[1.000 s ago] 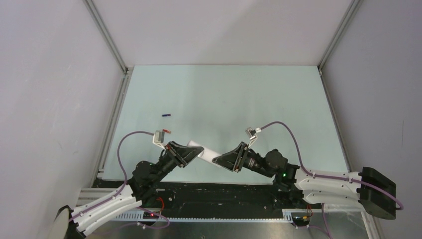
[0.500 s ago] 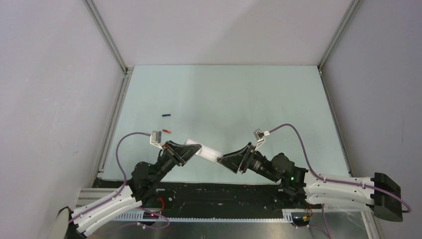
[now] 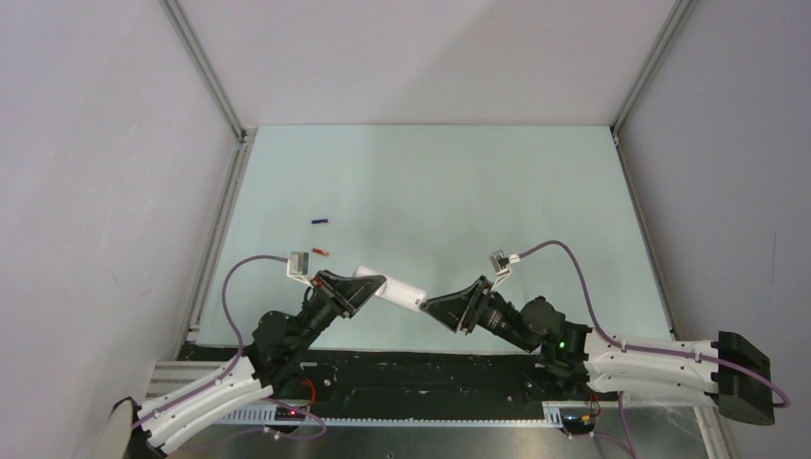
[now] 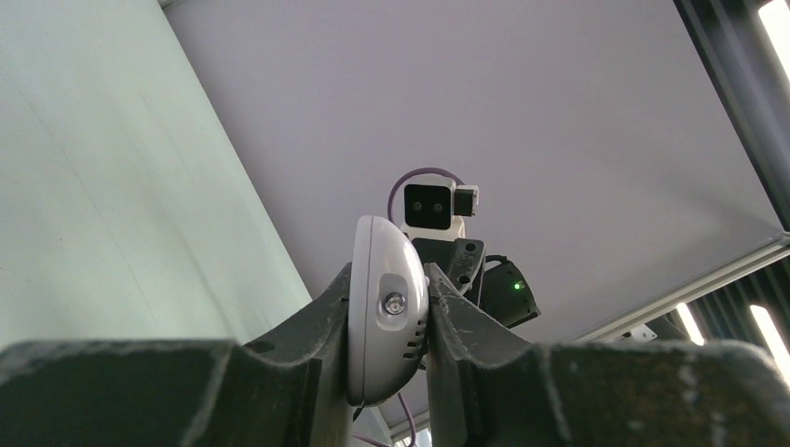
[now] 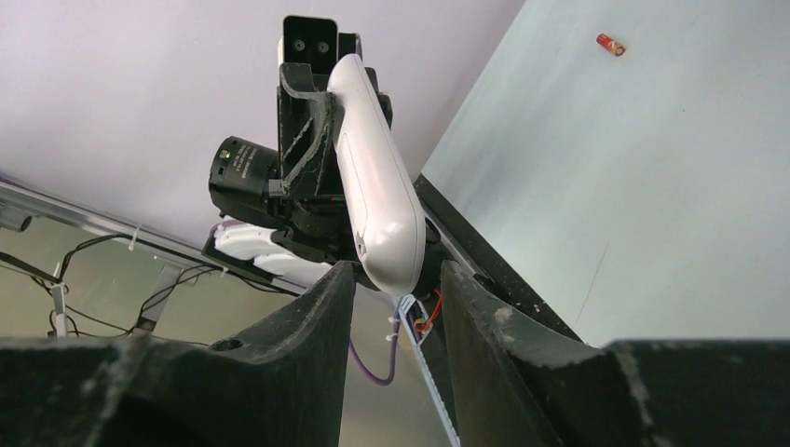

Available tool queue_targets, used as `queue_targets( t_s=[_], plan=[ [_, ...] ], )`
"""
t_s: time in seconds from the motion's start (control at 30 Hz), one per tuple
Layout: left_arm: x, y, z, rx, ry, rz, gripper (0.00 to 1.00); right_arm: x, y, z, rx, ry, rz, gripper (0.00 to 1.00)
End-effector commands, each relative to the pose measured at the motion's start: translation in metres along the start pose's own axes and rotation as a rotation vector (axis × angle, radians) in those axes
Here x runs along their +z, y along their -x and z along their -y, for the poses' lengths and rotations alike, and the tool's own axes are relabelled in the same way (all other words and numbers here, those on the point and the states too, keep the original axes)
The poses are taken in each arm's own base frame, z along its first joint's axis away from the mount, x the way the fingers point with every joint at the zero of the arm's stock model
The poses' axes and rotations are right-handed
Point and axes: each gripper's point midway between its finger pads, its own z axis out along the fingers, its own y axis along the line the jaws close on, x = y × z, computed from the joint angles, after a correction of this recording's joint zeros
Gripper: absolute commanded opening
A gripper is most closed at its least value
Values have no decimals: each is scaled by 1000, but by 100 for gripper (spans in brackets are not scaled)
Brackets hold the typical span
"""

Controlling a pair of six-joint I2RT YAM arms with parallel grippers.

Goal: Load the batteries into the remote control
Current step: Remove the battery cover from the remote control.

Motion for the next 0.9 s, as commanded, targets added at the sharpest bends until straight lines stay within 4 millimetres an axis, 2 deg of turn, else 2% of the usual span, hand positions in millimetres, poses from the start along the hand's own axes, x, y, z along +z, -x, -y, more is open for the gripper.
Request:
queue_targets(
  t_s=[0.0,0.2,0.87],
  plan=[
    [0,6,8,-19,-31,28,0,0,10,-6,3,21,51,44],
    [1,5,9,-16,-32,22,0,2,14,-7,4,21,69,47],
    [1,5,12,-15,-43,18,0,5,10,2,4,-14,64,44]
  ],
)
